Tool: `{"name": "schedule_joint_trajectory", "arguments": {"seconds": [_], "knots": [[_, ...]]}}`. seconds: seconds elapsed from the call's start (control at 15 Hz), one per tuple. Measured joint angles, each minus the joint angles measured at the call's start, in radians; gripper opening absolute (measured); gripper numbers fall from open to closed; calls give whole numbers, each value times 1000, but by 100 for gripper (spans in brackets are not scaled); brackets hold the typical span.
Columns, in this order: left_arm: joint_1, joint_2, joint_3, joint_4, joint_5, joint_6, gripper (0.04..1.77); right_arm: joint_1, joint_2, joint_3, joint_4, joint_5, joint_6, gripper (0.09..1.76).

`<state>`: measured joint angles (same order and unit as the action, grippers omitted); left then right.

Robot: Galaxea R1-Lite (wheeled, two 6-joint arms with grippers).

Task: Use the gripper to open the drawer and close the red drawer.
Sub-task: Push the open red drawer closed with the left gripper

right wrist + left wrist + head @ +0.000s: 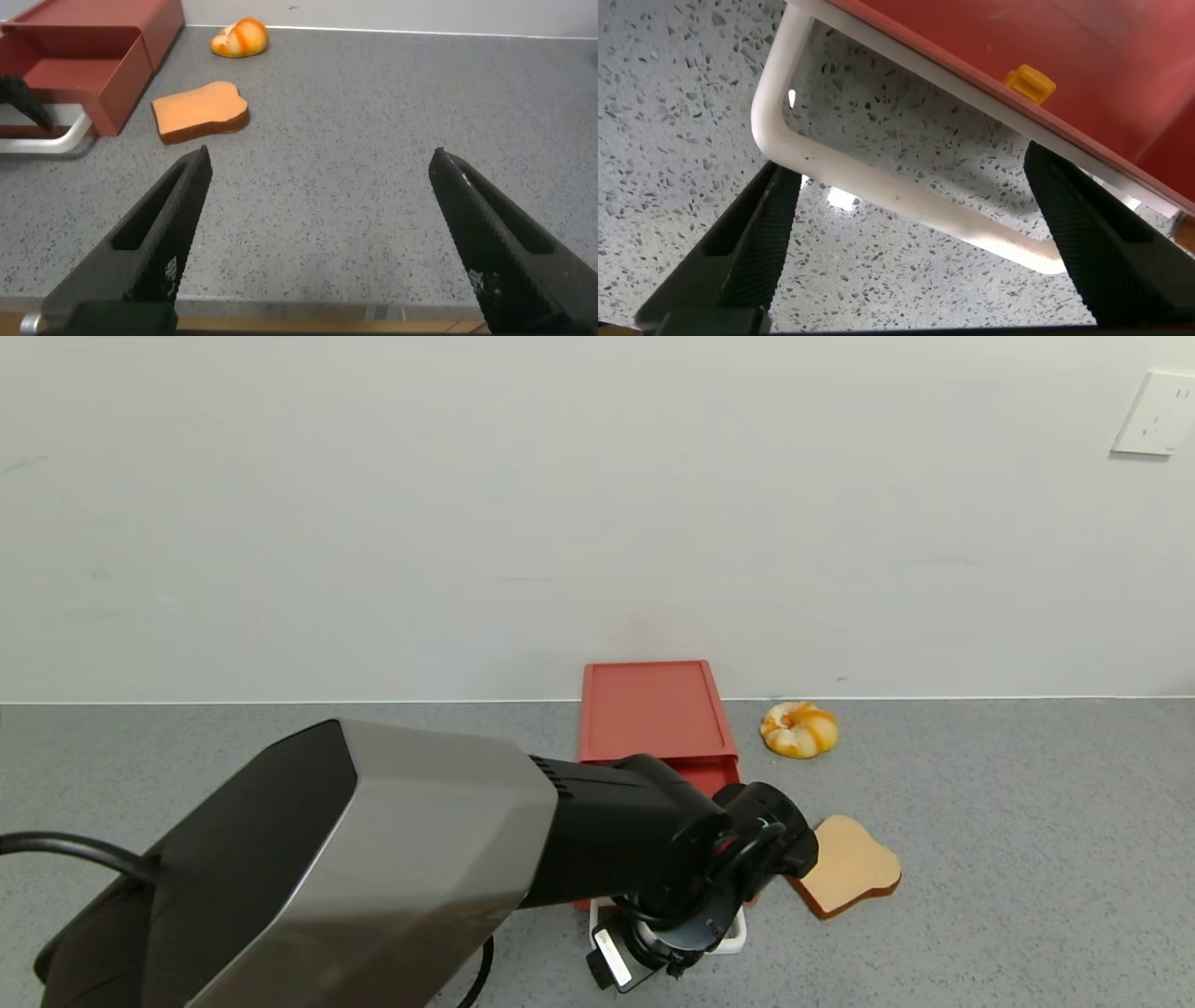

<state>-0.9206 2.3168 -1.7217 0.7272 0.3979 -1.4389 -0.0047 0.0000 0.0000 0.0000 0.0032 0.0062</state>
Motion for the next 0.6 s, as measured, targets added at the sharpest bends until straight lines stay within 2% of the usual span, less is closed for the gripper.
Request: {"name": "schedule_joint_trajectory", "arguments": {"seconds": [0.6], "knots": [[54,23,-59,-6,18,65,172,0,0,0,0,0,0,171]]}}
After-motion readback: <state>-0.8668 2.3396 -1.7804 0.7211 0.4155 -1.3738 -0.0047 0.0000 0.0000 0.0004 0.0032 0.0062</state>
